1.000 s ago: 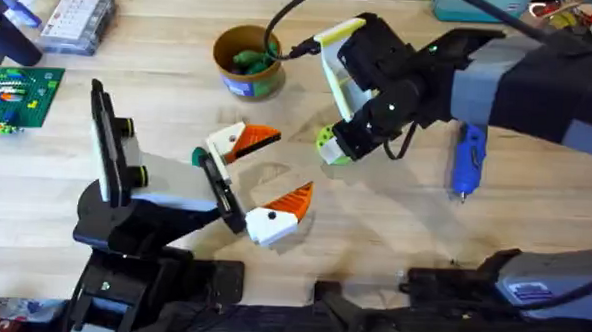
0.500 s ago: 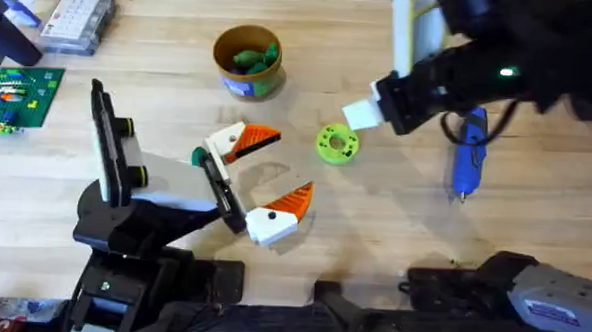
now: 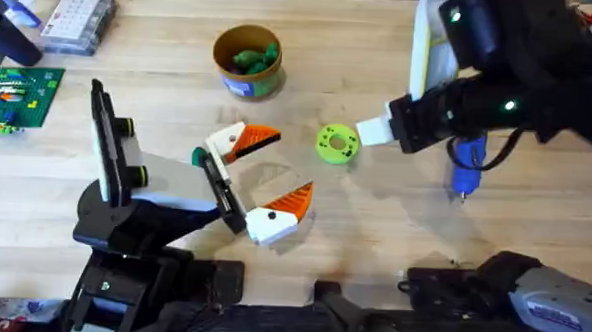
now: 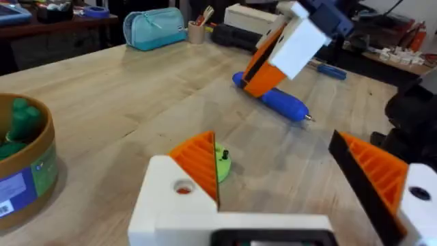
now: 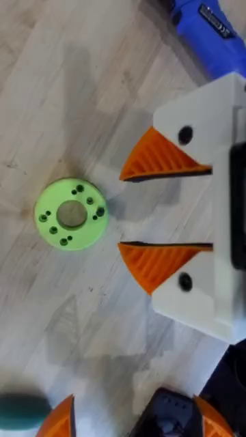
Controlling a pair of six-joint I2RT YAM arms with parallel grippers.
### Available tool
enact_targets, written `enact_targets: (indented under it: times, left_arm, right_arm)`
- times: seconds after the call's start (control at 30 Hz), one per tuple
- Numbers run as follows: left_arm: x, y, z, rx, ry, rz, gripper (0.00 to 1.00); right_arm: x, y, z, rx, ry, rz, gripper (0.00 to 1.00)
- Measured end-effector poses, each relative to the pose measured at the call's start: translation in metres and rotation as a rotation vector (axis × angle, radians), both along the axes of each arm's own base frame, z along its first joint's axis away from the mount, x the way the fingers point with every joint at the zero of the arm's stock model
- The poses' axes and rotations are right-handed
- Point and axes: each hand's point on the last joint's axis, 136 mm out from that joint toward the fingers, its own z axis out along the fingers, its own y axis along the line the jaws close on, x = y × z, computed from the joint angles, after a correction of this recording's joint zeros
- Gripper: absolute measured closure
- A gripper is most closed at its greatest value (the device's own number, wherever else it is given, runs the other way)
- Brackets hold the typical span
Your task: Pick up the gripper from the table and insert it into the empty holder that is missing its gripper. Then pick up a screw, insert it into the mounting hole, and use the screwdriver to tighten it. Finally, clean up the table by picking up the vegetable and placing it into the bucket.
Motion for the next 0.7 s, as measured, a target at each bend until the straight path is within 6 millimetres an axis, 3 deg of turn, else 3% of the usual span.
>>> enact_targets:
  times: [0.4, 0.7]
  left_arm:
    - [0.000, 0.000, 0.000, 0.000, 0.000, 0.000, 0.010]
    - [0.000, 0.000, 0.000, 0.000, 0.000, 0.000, 0.010]
  right_arm:
    - [0.001, 0.018, -0.063, -0.023, 0.027, 0.057, 0.543]
    - [0.000, 0.026, -0.096, -0.087, 0.089, 0.111, 0.543]
